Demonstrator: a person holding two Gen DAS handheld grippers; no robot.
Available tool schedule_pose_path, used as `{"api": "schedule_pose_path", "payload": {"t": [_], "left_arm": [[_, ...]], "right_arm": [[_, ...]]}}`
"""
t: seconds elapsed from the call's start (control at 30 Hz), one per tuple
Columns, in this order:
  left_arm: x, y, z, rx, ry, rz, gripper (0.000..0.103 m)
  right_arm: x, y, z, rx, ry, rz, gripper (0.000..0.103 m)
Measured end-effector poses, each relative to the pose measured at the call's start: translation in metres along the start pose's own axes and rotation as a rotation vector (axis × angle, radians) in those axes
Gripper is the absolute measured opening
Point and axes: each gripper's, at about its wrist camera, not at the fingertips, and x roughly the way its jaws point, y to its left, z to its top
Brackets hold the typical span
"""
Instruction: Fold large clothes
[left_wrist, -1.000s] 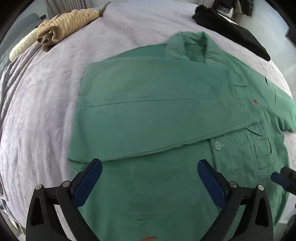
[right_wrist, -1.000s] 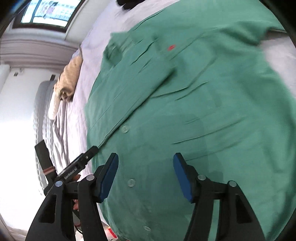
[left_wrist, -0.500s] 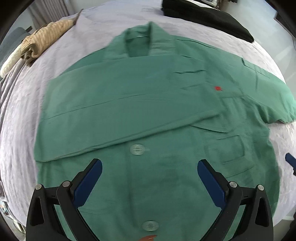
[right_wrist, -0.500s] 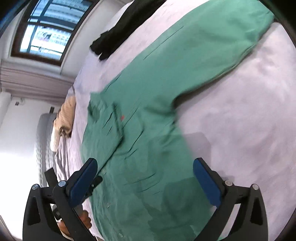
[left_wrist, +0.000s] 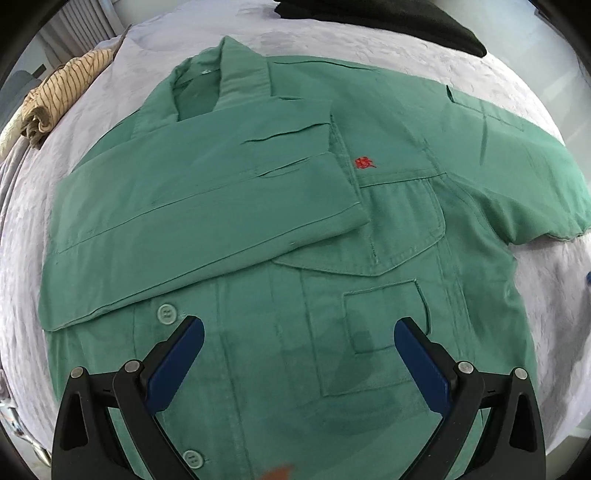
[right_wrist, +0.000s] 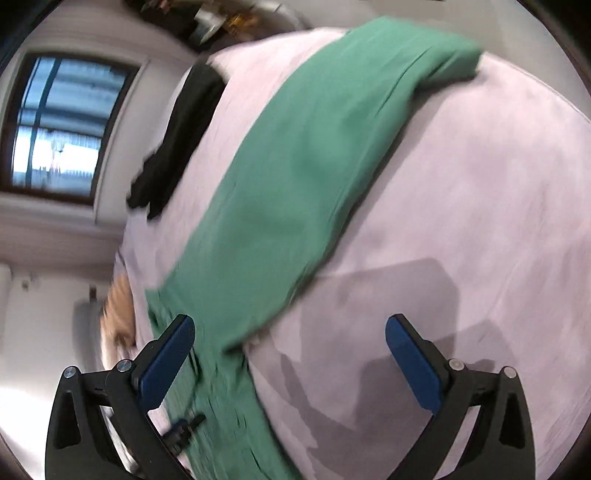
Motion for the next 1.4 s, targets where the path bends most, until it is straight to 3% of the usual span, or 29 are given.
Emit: {"api": "schedule_pose_path", "payload": {"t": [0.2, 0.4, 0.47, 0.5, 0.53, 0.6, 0.7, 0.87, 1.07, 1.27, 1.4], "left_arm": [[0.003, -0.023, 0.002, 0.036, 0.016, -0.028, 0.103], [0.001, -0.035, 0.002, 0.036, 0.016, -0.046, 0.103], [0.0, -0.036, 0.002, 0.038, 0.014, -0.044, 0.103], [0.0, -0.036, 0.002, 0.037, 0.012, -0.044, 0.103], [0.0, -0.035, 0.002, 0.034, 0.012, -0.044, 0.103], [0.0, -0.032, 0.001, 0.028, 0.013, -0.044, 0.103], [-0.003, -0.019, 0.001, 0.006, 0.011, -0.048, 0.103], [-0.007, 0.012, -0.005, -0.039, -0.001, -0.057, 0.103], [-0.022, 0.069, -0.016, -0.091, -0.055, -0.058, 0.103], [-0.027, 0.137, -0.034, -0.145, -0.085, -0.019, 0.103], [-0.021, 0.185, -0.054, -0.184, -0.079, 0.017, 0.103]], "right_arm": [[-0.006, -0.019, 0.052, 0.08, -0.09, 0.051, 0.103], [0.004, -0.029, 0.082, 0.175, -0.142, 0.1, 0.1], [0.009, -0.034, 0.089, 0.215, -0.15, 0.125, 0.091], [0.01, -0.037, 0.092, 0.23, -0.148, 0.127, 0.074], [0.013, -0.041, 0.095, 0.254, -0.139, 0.12, 0.043], [0.017, -0.048, 0.099, 0.299, -0.117, 0.112, 0.004], [0.012, -0.032, 0.098, 0.247, -0.146, 0.132, 0.003], [0.004, 0.052, 0.087, -0.061, -0.142, 0.124, 0.003], [0.03, 0.186, 0.025, -0.419, -0.076, 0.173, 0.003], [0.111, 0.306, -0.109, -0.801, 0.072, 0.137, 0.003], [0.204, 0.323, -0.211, -0.926, 0.258, 0.034, 0.003]]}}
